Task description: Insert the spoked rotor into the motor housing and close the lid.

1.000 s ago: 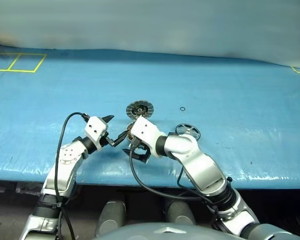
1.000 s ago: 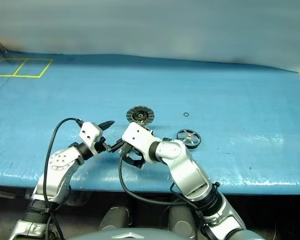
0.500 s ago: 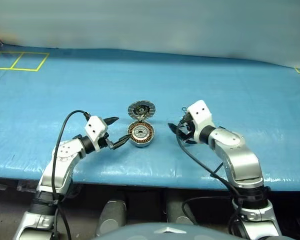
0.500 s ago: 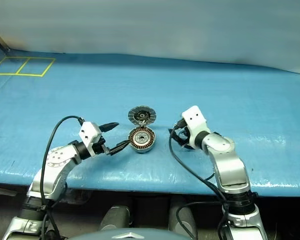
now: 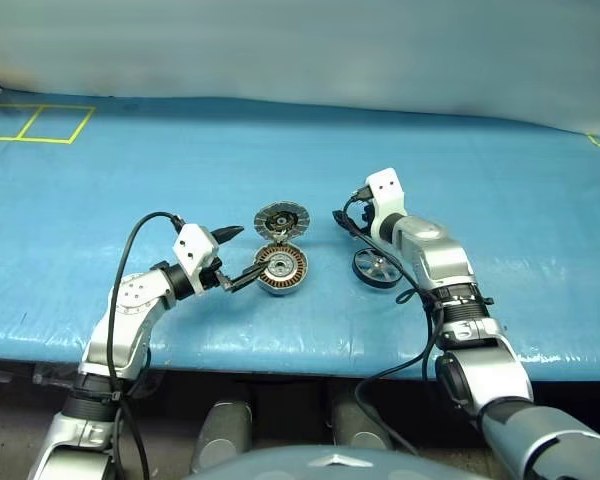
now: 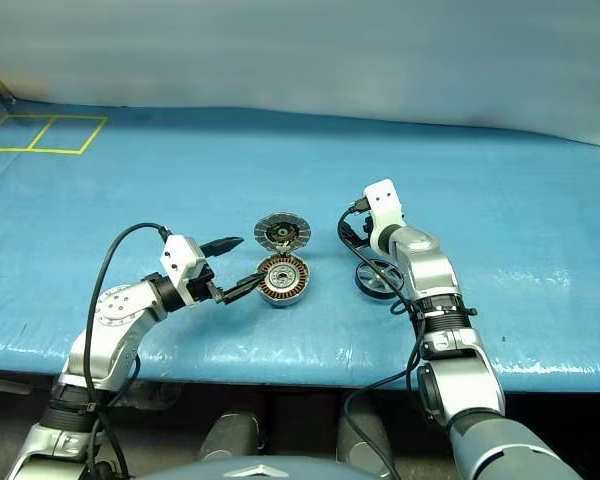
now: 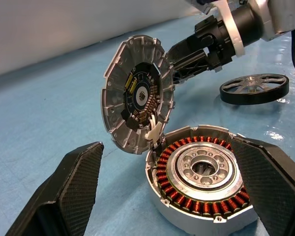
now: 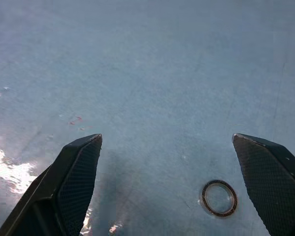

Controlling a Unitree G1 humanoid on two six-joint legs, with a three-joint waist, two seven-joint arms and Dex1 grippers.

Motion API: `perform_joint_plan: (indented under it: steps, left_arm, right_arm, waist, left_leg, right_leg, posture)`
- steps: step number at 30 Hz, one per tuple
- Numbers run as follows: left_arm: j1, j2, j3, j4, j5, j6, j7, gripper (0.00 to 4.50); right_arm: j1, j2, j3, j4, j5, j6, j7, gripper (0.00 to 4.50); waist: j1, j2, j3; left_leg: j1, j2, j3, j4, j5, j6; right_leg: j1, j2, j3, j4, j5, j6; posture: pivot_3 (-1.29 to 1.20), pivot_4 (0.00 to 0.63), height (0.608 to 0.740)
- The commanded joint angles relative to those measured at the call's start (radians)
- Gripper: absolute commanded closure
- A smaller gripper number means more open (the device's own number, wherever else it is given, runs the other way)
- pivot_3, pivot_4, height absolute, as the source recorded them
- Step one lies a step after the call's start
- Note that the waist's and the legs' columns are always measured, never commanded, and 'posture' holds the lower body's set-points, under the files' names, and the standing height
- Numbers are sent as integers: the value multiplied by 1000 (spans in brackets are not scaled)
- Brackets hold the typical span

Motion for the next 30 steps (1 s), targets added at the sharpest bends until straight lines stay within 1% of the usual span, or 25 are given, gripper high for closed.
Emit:
perform_joint_plan:
  steps: [1,9,11,13,17,30]
  left_arm:
    - [17,4,13,-57,1,-1,15,0]
    - [27,14,10,-65,8,7,34,0]
    - [25,14,8,-64,12,7,38,0]
    - [24,13,8,-63,13,6,42,0]
    - [26,14,9,-64,14,4,49,0]
    - [24,9,7,-57,19,-1,54,0]
  right_arm:
    - [-49,-3,-18,50,1,-50,-29,13]
    - [-73,-18,-39,123,15,-44,-58,13]
    - [-77,-21,-44,135,9,-10,-89,389]
    - [-71,-25,-38,127,5,23,-101,921]
    - [-34,-33,-11,77,2,75,-76,2244]
    - [86,-53,-16,-146,29,200,-67,2244]
  waist:
    - [-2,0,0]
    - [-9,0,0]
    - [-9,0,0]
    - [-9,1,0]
    - [-6,1,0]
    - [-5,1,0]
  left_leg:
    - [0,0,0,0,0,0]
    - [2,0,0,1,0,0]
    - [2,0,0,1,0,0]
    - [2,0,0,0,0,0]
    - [2,0,0,1,0,0]
    - [3,0,0,1,0,0]
  right_leg:
    - [0,0,0,0,0,0]
    - [1,0,0,1,0,0]
    - [1,0,0,1,0,0]
    - [1,0,0,1,0,0]
    - [2,0,0,1,0,0]
    - [3,0,1,1,0,0]
  posture:
    - [0,150,740]
    - [0,150,740]
    - [0,150,740]
    - [0,150,740]
    - [0,150,740]
    - [0,150,740]
